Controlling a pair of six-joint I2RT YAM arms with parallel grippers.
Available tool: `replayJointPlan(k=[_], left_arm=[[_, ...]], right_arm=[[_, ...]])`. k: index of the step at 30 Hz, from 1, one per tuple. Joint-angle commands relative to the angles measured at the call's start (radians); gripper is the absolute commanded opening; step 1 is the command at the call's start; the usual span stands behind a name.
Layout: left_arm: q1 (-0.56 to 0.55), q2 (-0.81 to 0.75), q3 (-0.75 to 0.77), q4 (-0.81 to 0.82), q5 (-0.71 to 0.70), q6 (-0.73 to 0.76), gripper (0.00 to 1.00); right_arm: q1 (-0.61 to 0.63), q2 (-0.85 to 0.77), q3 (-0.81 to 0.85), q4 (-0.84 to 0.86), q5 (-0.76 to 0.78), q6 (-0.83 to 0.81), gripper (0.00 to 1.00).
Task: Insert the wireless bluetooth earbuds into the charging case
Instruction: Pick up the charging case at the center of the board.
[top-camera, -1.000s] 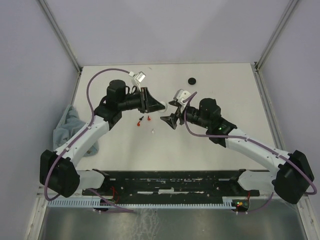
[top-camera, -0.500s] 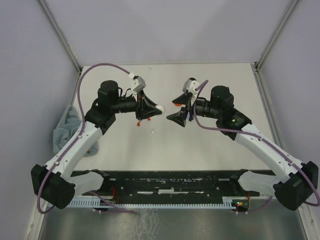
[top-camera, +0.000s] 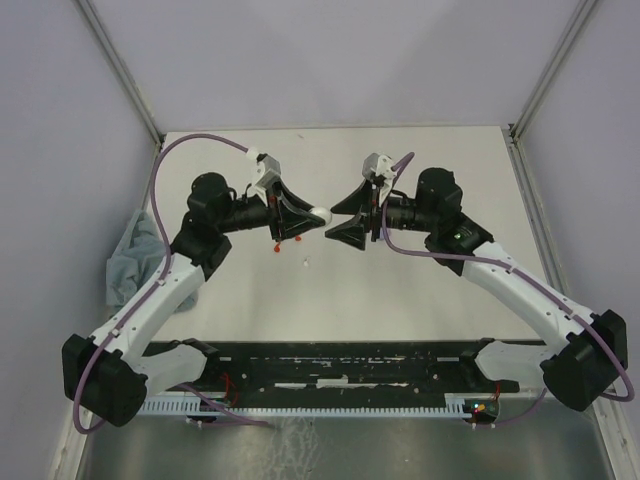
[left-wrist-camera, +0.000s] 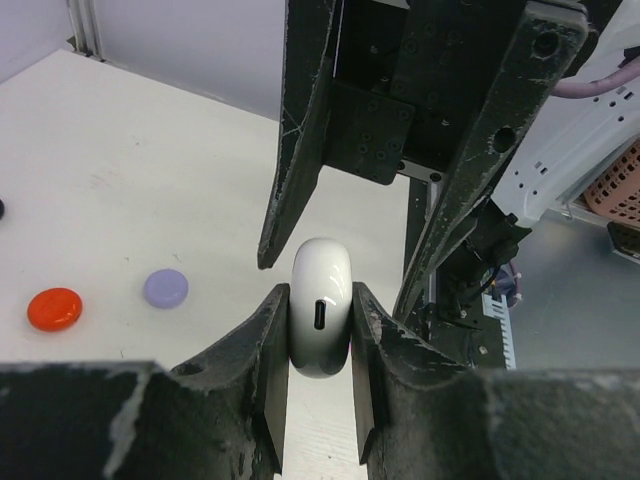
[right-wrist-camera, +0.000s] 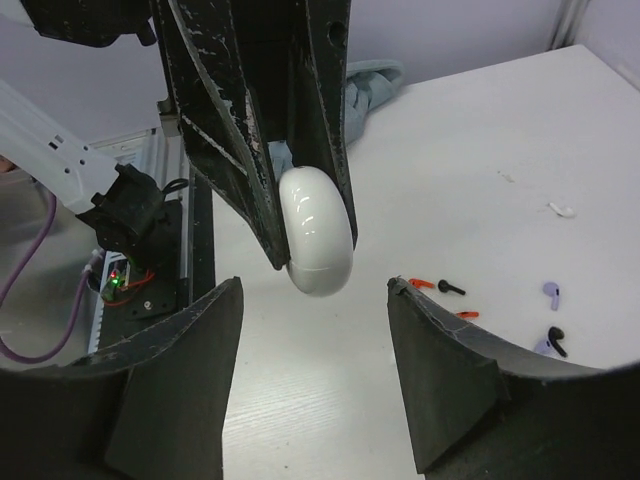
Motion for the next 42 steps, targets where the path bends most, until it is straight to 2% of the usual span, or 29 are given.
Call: replayJointPlan(k=[1,8,17,42], left_arm=[[-0.002,-0.038,-0.056,0.252,-0.02,-0.195,0.03],[-0.002,-0.058,-0.162,0.485,-0.06,-0.378,0.03],[-0.002,-0.063,-0.213,0.612,-0.086,-0.484,0.03],[-0.002,-0.1,-0.257,0.665,-0.125,-0.555,0.03]], right_arm=[[-0.002,0.026,0.033,0.109,-0.05,0.072,0.66],[-0.003,0.034,0.021,0.164,-0.059,0.131,0.55],[-0.003,0.04,0.006,0.203,-0.071,0.181,0.47],[0.016,0.109,0.001,0.391,-0.107,0.342,0.44]])
